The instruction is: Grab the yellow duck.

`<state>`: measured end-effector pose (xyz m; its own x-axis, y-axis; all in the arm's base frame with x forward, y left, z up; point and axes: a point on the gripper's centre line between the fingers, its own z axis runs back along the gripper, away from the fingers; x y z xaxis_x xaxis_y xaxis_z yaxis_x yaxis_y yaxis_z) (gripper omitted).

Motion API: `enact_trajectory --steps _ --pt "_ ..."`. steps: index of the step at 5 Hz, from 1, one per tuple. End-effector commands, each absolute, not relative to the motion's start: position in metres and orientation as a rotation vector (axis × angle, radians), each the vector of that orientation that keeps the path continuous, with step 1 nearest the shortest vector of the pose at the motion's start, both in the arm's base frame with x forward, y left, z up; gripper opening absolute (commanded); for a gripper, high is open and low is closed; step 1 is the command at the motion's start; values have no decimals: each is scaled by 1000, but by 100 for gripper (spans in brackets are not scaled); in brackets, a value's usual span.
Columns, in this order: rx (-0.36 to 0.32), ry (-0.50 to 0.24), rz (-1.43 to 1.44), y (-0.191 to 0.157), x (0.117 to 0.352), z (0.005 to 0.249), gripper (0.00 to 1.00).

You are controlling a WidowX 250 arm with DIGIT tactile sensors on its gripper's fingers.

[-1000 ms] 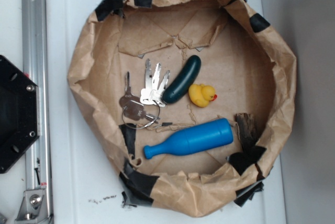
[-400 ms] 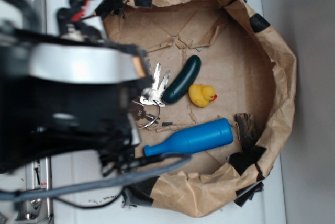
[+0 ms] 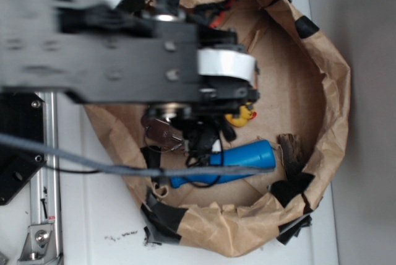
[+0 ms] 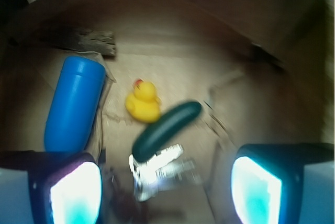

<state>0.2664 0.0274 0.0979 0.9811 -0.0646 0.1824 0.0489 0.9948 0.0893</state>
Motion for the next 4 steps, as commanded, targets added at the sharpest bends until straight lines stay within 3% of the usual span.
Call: enact_trajectory --steps 1,3,4 --pt "86 -237 -101 29 305 74 100" --pt "74 -272 -37 56 306 96 100" --pt "101 -242 -72 55 312 76 100"
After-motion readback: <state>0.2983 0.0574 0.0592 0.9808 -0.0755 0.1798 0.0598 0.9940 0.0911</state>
